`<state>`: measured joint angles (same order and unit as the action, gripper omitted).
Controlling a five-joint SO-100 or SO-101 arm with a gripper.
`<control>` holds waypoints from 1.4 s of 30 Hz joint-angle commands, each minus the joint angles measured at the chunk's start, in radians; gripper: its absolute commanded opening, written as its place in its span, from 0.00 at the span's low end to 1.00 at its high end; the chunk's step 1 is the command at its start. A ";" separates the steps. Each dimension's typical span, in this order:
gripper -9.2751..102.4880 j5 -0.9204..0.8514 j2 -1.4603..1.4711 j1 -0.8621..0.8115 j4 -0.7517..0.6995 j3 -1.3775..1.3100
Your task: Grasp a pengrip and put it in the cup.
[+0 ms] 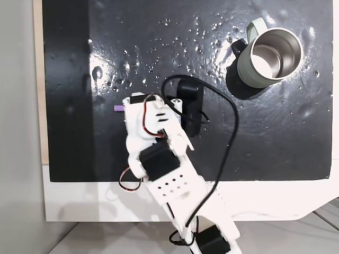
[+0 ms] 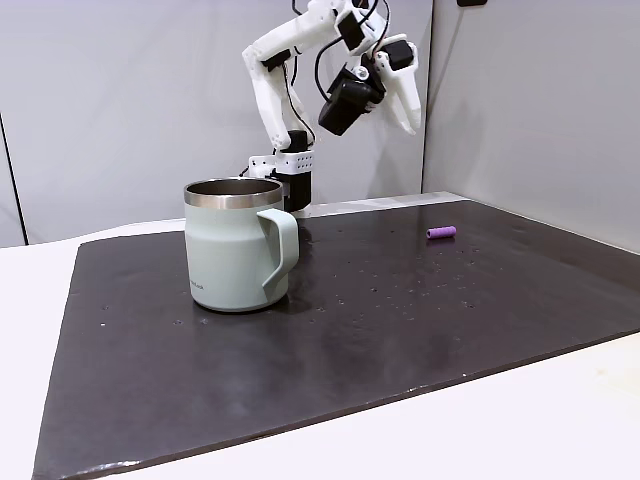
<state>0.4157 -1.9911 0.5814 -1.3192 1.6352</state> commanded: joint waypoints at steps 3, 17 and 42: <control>0.17 0.094 0.133 0.064 -0.048 -0.163; 0.33 0.330 0.413 0.161 -0.147 -0.295; 0.32 0.397 0.928 0.218 -0.201 -0.577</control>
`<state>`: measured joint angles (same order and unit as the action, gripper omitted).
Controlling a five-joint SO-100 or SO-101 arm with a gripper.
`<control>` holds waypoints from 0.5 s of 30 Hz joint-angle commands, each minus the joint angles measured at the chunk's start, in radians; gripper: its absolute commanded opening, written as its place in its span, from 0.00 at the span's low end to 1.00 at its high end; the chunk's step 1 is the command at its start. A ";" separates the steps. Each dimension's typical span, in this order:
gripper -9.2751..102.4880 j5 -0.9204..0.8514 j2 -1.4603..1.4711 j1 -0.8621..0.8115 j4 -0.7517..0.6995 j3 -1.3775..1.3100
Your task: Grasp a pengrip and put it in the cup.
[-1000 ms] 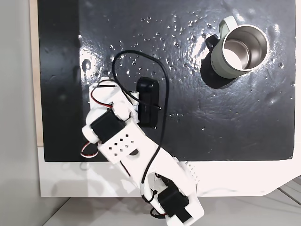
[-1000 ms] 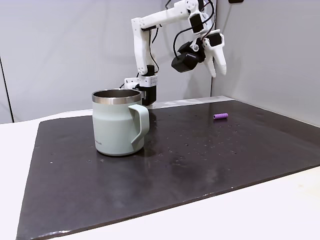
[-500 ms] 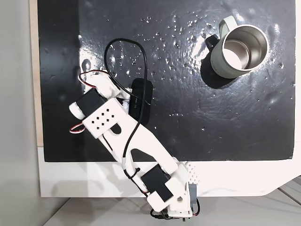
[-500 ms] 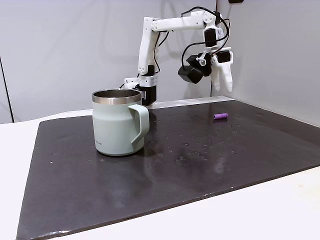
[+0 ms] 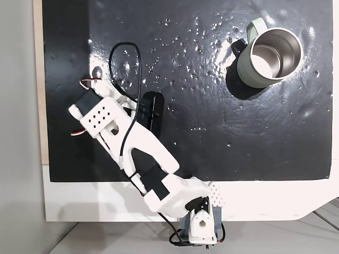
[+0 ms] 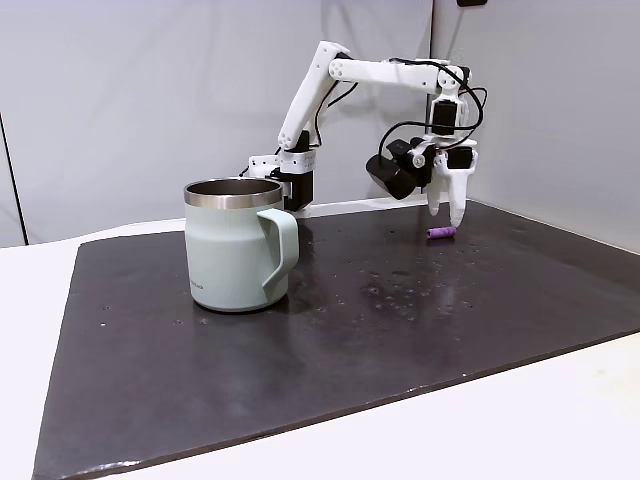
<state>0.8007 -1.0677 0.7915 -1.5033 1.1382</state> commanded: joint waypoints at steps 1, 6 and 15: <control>0.31 0.012 0.018 0.012 -0.015 -0.091; 0.31 0.014 0.074 0.025 -0.018 -0.124; 0.31 0.018 0.126 0.021 -0.046 -0.132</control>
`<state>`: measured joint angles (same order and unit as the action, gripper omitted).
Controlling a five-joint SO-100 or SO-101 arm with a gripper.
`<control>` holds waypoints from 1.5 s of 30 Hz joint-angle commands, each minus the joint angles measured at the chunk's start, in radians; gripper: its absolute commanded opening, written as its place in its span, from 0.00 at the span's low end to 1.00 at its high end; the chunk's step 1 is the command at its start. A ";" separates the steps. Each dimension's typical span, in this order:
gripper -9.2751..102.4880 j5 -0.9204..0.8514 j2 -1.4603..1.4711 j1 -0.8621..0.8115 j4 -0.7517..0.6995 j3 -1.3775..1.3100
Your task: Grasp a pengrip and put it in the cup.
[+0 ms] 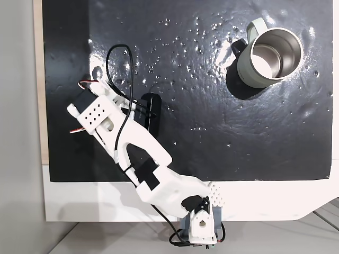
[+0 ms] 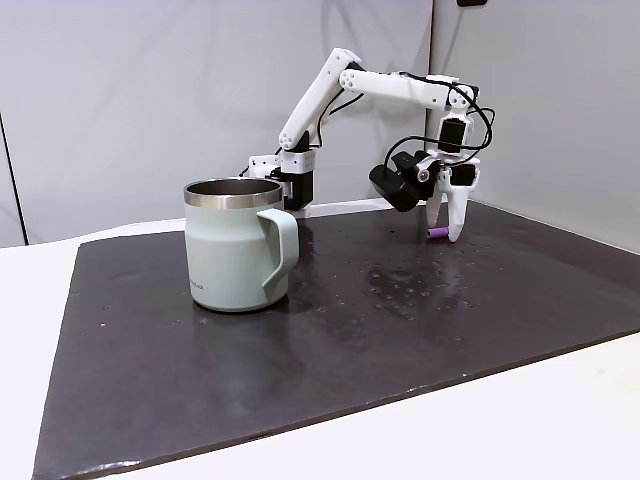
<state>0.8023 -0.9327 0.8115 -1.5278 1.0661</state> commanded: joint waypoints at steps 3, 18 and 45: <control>0.30 0.017 0.006 -0.002 -0.026 -0.069; 0.10 -0.003 0.028 -0.020 -0.029 -0.080; 0.09 -0.209 -0.580 0.008 -0.014 -0.044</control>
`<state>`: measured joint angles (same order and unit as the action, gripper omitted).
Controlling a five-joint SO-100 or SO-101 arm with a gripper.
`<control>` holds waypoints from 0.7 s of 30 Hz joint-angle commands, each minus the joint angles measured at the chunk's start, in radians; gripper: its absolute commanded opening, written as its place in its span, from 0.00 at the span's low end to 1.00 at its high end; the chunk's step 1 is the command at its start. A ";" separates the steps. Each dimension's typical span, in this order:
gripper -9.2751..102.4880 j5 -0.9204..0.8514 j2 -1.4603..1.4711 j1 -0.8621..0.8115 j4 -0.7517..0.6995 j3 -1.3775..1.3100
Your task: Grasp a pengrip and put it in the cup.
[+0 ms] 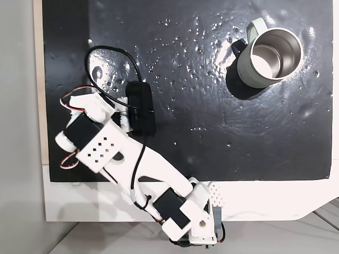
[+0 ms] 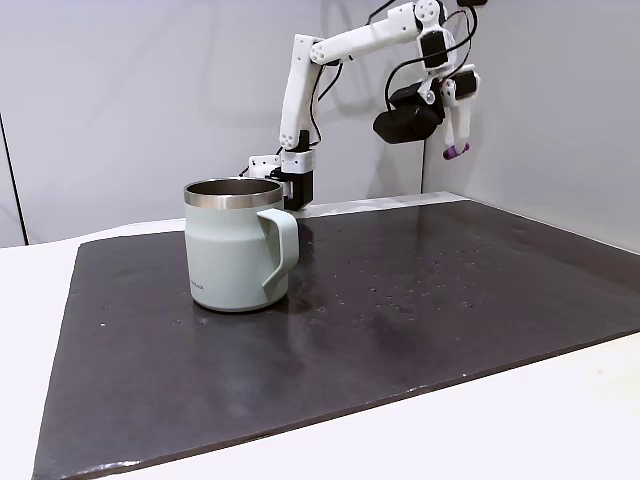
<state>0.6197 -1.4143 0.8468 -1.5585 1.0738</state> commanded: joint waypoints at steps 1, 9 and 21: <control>0.09 -0.032 -0.110 -0.037 0.017 -0.052; 0.09 -0.086 -0.170 -0.150 -0.018 -0.052; 0.09 -0.270 -0.236 -0.509 -0.121 -0.144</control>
<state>0.4050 -1.5785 0.4310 -1.6659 0.9971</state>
